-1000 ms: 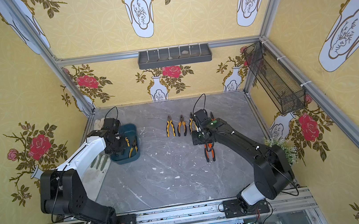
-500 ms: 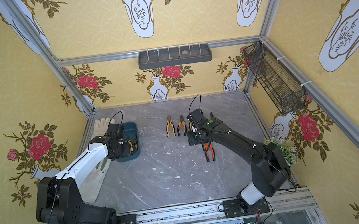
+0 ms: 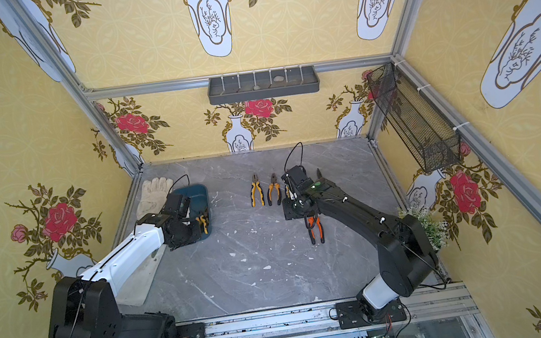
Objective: Take the pliers out of the storage box
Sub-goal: Pick up the pliers from the storage box.
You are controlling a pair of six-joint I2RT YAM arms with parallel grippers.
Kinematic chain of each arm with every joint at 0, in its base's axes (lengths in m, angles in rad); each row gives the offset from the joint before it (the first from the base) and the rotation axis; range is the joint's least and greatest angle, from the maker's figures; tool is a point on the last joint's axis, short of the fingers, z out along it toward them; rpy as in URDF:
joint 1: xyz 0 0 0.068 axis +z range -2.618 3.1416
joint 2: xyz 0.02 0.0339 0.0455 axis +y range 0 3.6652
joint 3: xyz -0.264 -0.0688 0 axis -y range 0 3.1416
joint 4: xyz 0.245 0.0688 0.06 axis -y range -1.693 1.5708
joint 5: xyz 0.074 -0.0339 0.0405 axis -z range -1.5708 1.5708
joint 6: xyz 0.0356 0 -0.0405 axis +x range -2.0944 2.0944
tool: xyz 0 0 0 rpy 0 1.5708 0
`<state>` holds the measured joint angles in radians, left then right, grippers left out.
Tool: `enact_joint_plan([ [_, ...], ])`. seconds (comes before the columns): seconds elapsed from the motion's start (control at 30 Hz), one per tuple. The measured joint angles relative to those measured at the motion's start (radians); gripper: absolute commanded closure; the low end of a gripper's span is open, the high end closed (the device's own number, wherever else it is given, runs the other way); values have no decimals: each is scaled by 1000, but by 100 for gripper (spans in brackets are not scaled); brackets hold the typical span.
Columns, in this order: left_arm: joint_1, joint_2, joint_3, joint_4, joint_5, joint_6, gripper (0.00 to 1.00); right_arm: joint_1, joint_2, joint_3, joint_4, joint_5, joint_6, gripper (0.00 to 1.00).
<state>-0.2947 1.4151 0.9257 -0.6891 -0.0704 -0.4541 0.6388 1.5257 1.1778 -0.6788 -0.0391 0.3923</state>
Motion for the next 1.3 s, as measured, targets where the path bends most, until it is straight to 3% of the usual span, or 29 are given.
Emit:
enact_joint_plan([
  [0.13,-1,-9,-20,25,9,1,72,1,2,0,0,0,0,45],
  [0.27,-5,-13,-27,13,35,1,65,0,2,1,0,0,0,45],
  [0.77,7,66,156,-90,-27,62,64,0,2,-6,3,0,0,45],
  [1.07,99,172,178,-90,-26,108,69,0,-3,-11,4,8,-1,45],
  [1.3,100,206,203,-74,6,121,69,0,-4,-19,6,11,0,45],
])
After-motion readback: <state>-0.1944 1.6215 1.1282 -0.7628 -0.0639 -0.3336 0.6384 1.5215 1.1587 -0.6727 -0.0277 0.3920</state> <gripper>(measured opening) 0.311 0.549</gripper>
